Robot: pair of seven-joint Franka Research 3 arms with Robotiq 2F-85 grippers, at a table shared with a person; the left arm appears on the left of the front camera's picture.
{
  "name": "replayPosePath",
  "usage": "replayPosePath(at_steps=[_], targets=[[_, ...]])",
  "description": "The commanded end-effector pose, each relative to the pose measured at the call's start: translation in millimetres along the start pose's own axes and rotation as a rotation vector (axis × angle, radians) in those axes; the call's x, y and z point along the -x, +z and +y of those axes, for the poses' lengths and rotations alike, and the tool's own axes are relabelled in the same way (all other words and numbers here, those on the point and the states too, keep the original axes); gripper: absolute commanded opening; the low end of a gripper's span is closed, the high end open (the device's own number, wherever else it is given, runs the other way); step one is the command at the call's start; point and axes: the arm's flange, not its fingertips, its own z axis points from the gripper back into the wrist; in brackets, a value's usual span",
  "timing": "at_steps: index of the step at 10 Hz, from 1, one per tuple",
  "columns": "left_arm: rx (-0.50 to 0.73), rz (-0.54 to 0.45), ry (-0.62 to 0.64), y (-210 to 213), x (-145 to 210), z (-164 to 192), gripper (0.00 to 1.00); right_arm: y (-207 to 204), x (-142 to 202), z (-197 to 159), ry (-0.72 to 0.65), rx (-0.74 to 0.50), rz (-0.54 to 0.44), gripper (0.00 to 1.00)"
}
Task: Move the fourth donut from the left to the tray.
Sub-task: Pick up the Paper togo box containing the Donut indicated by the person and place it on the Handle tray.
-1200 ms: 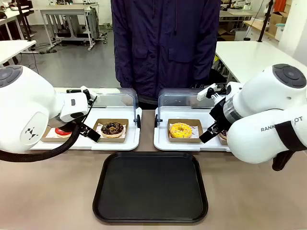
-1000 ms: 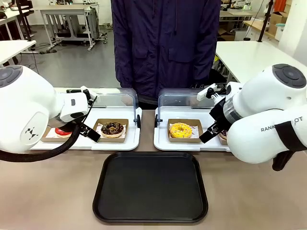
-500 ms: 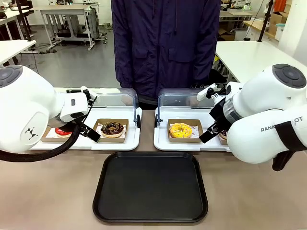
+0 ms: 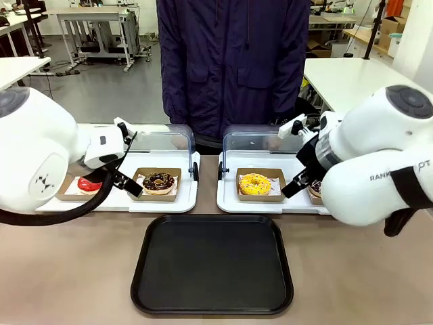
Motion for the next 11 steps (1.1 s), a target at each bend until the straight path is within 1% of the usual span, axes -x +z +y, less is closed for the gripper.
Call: replayPosePath(at_steps=[1, 2, 3, 4, 5, 6, 7, 8, 9, 11], targets=[[0.084, -0.022, -0.014, 55, -24, 37, 1.0, 55, -32, -26, -0.058, -0.04, -0.026, 1.0], [0.136, -0.04, -0.021, 86, -32, 59, 1.0, 83, -39, -44, -0.088, -0.06, -0.05, 1.0], [0.17, -0.057, -0.042, 112, -36, 80, 1.0, 105, -39, -63, -0.109, -0.082, -0.069, 1.0], [0.223, -0.079, -0.088, 132, -35, 102, 1.0, 125, -33, -91, -0.11, -0.125, -0.09, 1.0], [0.3, -0.11, -0.143, 152, -25, 133, 1.0, 143, -19, -128, -0.071, -0.214, -0.126, 1.0], [0.358, -0.149, -0.177, 163, -15, 162, 1.0, 154, -3, -166, -0.035, -0.284, -0.184, 1.0], [0.398, -0.184, -0.193, 166, 0, 191, 1.0, 162, 21, -204, -0.036, -0.319, -0.236, 1.0], [0.426, -0.23, -0.195, 168, 20, 219, 1.0, 169, 50, -232, -0.028, -0.35, -0.29, 1.0], [0.446, -0.289, -0.197, 169, 39, 246, 1.0, 177, 80, -256, -0.016, -0.371, -0.346, 1.0], [0.472, -0.392, -0.172, 173, 73, 276, 1.0, 180, 124, -282, -0.029, -0.394, -0.411, 1.0]])
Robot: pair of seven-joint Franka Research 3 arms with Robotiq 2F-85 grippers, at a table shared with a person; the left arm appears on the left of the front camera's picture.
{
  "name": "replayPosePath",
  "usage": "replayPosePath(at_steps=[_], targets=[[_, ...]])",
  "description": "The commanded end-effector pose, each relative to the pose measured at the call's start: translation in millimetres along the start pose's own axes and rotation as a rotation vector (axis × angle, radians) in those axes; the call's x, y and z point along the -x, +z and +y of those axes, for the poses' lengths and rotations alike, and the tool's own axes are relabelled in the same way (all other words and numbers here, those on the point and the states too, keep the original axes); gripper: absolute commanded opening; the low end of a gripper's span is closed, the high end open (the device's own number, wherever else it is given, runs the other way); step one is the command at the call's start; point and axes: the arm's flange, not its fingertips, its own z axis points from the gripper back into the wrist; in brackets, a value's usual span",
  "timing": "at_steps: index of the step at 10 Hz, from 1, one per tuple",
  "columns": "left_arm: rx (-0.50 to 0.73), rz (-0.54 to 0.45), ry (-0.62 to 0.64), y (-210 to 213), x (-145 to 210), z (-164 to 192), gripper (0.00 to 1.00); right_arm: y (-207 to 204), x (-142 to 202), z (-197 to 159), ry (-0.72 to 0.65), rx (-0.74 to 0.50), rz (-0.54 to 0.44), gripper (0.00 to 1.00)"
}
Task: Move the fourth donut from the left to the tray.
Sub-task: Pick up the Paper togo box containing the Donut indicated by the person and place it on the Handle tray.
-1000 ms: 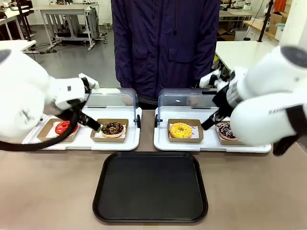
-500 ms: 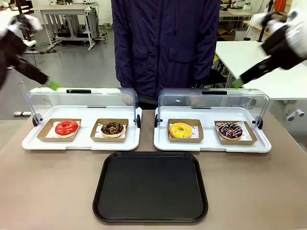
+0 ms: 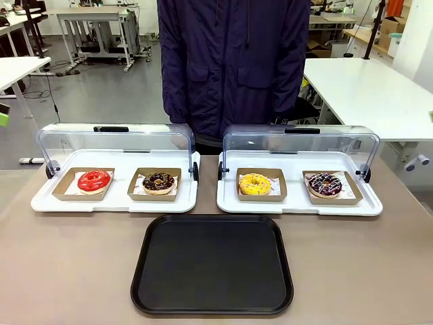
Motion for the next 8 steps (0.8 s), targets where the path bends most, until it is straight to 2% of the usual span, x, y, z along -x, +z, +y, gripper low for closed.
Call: replayPosePath(at_steps=[1, 2, 5, 8], targets=[[0.03, -0.091, 0.004, 8, 17, 19, 1.0, 11, 16, -20, 0.038, -0.042, -0.06, 1.0], [0.034, -0.141, 0.005, 15, 31, 24, 1.0, 9, 24, -20, 0.046, -0.049, -0.063, 1.0], [0.049, -0.194, 0.006, 14, 39, 34, 1.0, 11, 24, -26, 0.053, -0.05, -0.088, 1.0], [0.022, -0.156, 0.067, 15, 38, 34, 1.0, 9, 23, -23, 0.058, -0.067, -0.096, 1.0]])
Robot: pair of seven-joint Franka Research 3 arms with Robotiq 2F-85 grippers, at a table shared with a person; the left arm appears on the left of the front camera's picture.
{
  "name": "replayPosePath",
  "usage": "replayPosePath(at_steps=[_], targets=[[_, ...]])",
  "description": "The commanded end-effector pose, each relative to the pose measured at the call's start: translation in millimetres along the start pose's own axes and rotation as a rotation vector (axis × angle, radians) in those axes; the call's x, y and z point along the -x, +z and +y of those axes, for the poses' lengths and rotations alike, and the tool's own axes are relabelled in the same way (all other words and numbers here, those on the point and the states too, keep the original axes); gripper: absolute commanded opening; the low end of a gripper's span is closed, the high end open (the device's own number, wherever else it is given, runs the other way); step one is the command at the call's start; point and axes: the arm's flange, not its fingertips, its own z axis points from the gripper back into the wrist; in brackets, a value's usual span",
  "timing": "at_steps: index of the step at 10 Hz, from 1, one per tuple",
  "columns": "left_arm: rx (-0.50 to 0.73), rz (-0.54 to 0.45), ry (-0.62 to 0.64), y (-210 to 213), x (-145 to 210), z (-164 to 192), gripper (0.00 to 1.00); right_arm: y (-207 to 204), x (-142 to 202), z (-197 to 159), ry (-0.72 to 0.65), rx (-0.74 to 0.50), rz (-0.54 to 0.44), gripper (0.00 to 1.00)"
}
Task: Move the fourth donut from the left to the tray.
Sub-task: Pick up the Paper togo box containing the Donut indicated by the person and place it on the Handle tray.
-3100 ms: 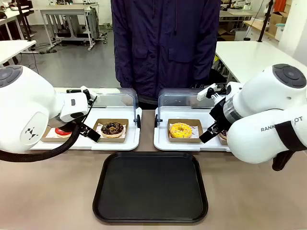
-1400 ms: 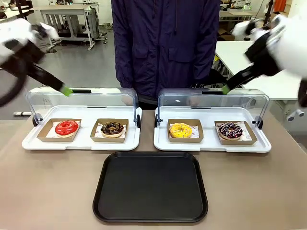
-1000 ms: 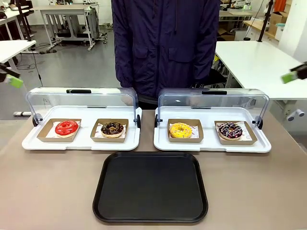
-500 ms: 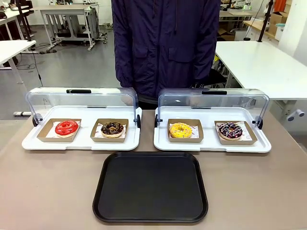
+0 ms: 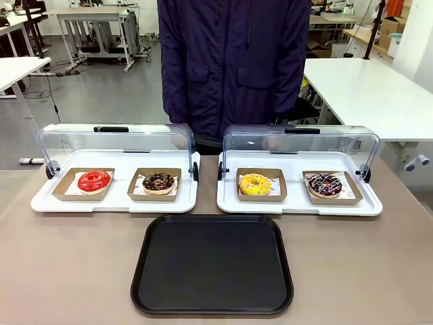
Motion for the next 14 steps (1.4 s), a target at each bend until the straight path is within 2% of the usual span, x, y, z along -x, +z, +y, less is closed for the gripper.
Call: replayPosePath(at_steps=[1, 14], targets=[[0.007, -0.011, -0.006, -0.4, 0.9, -1.4, 1.0, 0.1, 1.7, -0.9, 0.0, 0.005, -0.001, 1.0], [0.007, -0.011, -0.006, -0.4, 0.9, -1.4, 1.0, 0.1, 1.7, -0.9, 0.0, 0.005, -0.001, 1.0]])
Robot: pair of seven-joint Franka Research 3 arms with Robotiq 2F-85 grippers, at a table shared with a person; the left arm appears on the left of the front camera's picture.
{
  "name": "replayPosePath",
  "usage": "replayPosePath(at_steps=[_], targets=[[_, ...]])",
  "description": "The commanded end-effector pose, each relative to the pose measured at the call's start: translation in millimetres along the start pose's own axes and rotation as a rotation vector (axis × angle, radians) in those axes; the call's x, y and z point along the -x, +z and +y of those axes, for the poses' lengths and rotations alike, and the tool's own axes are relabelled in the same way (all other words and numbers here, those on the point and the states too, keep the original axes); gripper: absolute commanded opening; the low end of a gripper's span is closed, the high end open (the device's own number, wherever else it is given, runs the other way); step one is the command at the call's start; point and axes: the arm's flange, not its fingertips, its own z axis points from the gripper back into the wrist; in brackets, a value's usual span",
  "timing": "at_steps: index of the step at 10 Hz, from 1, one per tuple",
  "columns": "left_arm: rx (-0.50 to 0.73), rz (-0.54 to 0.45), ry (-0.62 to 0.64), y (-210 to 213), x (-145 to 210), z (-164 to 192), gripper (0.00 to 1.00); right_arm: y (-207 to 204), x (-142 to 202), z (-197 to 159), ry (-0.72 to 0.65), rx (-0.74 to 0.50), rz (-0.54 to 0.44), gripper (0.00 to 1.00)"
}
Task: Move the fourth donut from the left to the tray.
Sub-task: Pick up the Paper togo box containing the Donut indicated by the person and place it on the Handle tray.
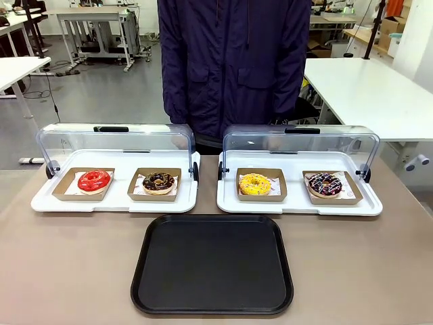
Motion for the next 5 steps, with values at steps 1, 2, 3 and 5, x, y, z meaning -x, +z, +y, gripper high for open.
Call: replayPosePath(at_steps=[1, 2, 3, 5], targets=[[0.007, -0.024, -0.009, -0.9, 0.6, -0.4, 1.0, -0.5, -1.2, -2.8, 0.026, -0.003, -0.029, 1.0], [0.007, -0.024, -0.009, -0.9, 0.6, -0.4, 1.0, -0.5, -1.2, -2.8, 0.026, -0.003, -0.029, 1.0], [0.007, -0.024, -0.009, -0.9, 0.6, -0.4, 1.0, -0.5, -1.2, -2.8, 0.026, -0.003, -0.029, 1.0], [0.007, -0.024, -0.009, -0.9, 0.6, -0.4, 1.0, -0.5, -1.2, -2.8, 0.026, -0.003, -0.029, 1.0]])
